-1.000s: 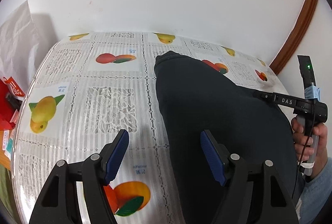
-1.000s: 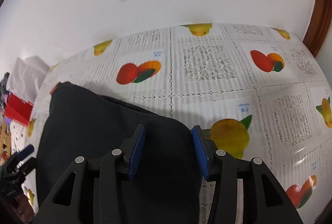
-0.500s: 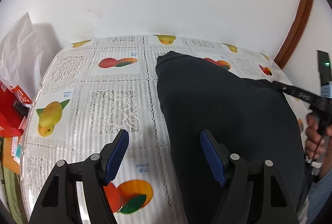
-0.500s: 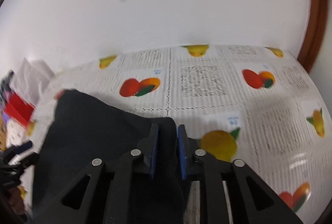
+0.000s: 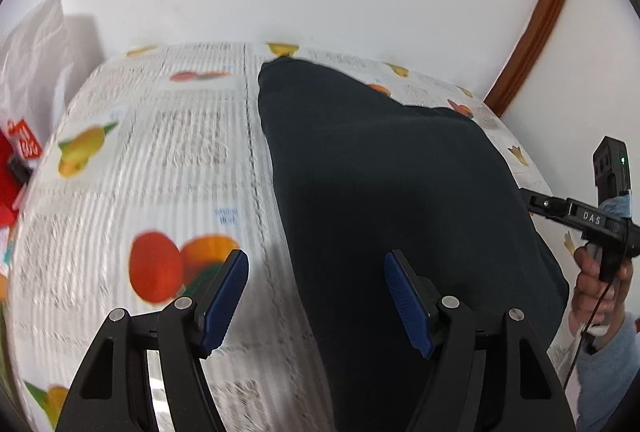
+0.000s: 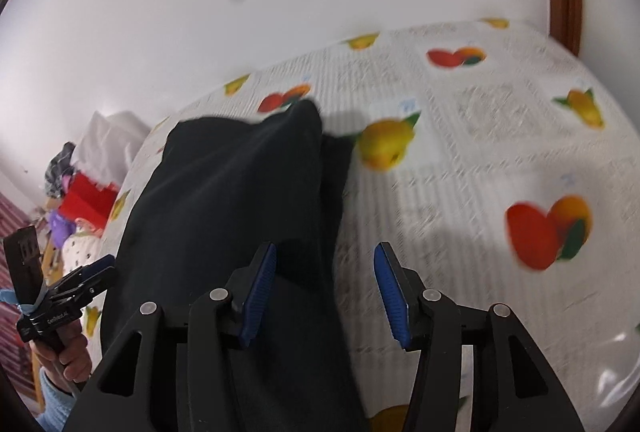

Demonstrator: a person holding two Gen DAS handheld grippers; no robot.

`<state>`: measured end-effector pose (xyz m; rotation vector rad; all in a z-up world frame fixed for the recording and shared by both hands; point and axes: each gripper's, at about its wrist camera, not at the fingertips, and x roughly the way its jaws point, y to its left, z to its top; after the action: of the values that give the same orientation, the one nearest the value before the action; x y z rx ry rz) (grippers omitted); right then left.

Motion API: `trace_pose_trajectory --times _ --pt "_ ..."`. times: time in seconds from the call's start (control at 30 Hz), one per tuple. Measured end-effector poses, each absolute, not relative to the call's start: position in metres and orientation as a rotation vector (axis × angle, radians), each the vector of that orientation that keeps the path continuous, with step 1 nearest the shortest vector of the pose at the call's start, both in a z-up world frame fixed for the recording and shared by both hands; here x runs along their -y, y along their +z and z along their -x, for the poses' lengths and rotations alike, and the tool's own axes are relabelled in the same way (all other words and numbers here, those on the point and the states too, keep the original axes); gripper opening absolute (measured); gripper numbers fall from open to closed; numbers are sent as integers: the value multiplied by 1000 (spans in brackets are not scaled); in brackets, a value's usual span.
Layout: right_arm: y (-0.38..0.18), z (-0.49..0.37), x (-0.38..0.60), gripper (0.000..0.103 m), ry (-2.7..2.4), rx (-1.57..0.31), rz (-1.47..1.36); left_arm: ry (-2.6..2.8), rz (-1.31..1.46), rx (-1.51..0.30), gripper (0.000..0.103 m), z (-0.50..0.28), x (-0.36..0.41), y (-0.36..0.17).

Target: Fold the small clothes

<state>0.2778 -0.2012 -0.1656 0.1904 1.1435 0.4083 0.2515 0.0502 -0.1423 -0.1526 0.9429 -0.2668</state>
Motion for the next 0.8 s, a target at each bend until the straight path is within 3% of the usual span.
trace_pose_trajectory --times 0.03,0.07,0.1,0.13,0.23,0.57,0.8 --pt "-169 -277 198 43 420 -1147 -205 -259 156 -949 69 -252 -49 -144" --pt "-170 -276 195 19 439 -1147 -215 -242 152 -955 71 -252 -48 -147" --pt "-170 -275 190 6 489 -1148 -211 -226 144 -964 71 -253 -48 -148" --pt "-165 -272 189 5 501 -1125 -190 -222 144 -964 71 -252 -48 -148" --pt "-138 -251 205 5 525 -919 -174 -209 132 -964 71 -247 -50 -146" --pt "-139 -226 204 11 350 -1014 -55 -215 73 -937 69 -203 -56 -135" --pt "-125 -176 232 34 294 -1004 -90 -228 112 -928 67 -167 -68 -134"
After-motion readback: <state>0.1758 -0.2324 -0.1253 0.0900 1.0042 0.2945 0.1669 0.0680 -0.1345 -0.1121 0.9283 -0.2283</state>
